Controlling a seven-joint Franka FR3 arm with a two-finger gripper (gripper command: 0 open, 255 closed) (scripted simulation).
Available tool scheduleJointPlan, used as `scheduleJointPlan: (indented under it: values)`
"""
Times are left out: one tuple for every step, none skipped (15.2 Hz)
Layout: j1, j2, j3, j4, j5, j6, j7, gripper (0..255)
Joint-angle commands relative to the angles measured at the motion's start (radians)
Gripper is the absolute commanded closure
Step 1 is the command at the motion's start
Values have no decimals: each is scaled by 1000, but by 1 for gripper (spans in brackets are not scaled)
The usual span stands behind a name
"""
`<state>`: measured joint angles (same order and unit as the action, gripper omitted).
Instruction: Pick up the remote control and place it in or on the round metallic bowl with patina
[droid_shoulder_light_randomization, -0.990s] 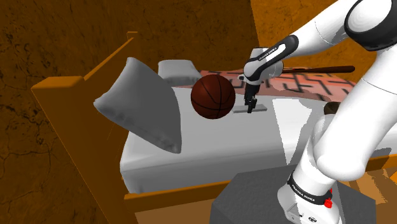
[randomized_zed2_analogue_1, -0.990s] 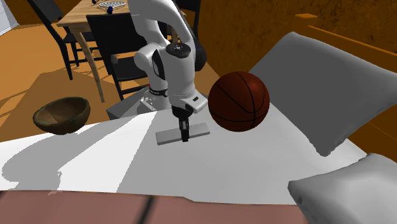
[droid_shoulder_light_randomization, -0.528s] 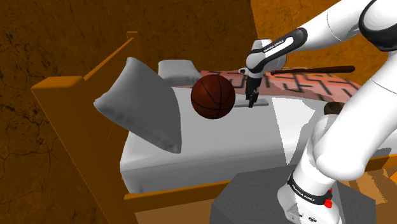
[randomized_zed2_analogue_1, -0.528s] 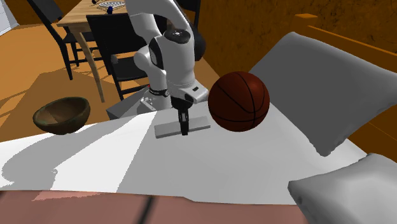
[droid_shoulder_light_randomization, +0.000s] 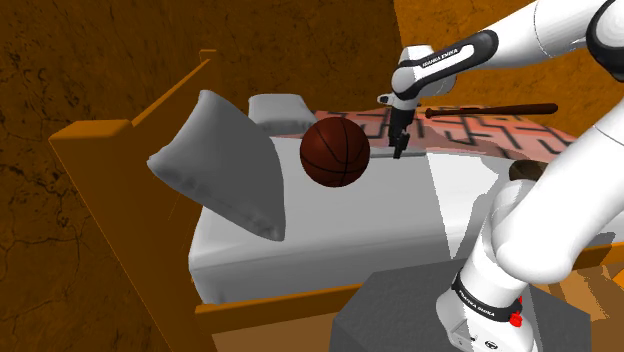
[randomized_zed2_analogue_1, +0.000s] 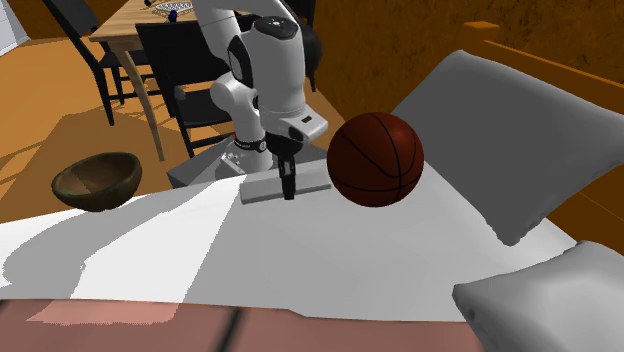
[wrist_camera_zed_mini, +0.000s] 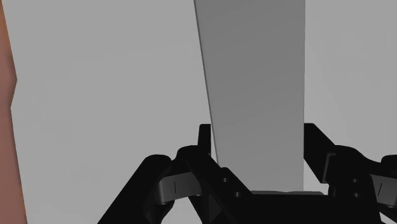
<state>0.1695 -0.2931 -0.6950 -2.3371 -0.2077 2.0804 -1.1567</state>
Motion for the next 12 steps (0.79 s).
scheduleJointPlan:
  values:
    - [-1, -11, 7, 18, -3, -28, 3, 255]
    - [-2, -17, 10, 27, -4, -43, 5, 255]
    - [-2, -23, 14, 37, -6, -57, 7, 255]
    - [-3, -28, 17, 46, -7, -72, 9, 255]
    - [-3, -33, 21, 56, -8, -86, 10, 255]
    - [-3, -38, 24, 66, -8, -100, 11, 255]
    - [-3, -42, 27, 76, -9, -114, 13, 255]
    - [-3, -46, 30, 86, -9, -128, 14, 255]
    - [-3, -50, 34, 96, -10, -142, 15, 255]
    - [-3, -54, 37, 107, -10, -156, 16, 255]
    - [-3, -57, 40, 118, -10, -170, 16, 255]
    - [-3, -60, 43, 129, -10, -184, 17, 255]
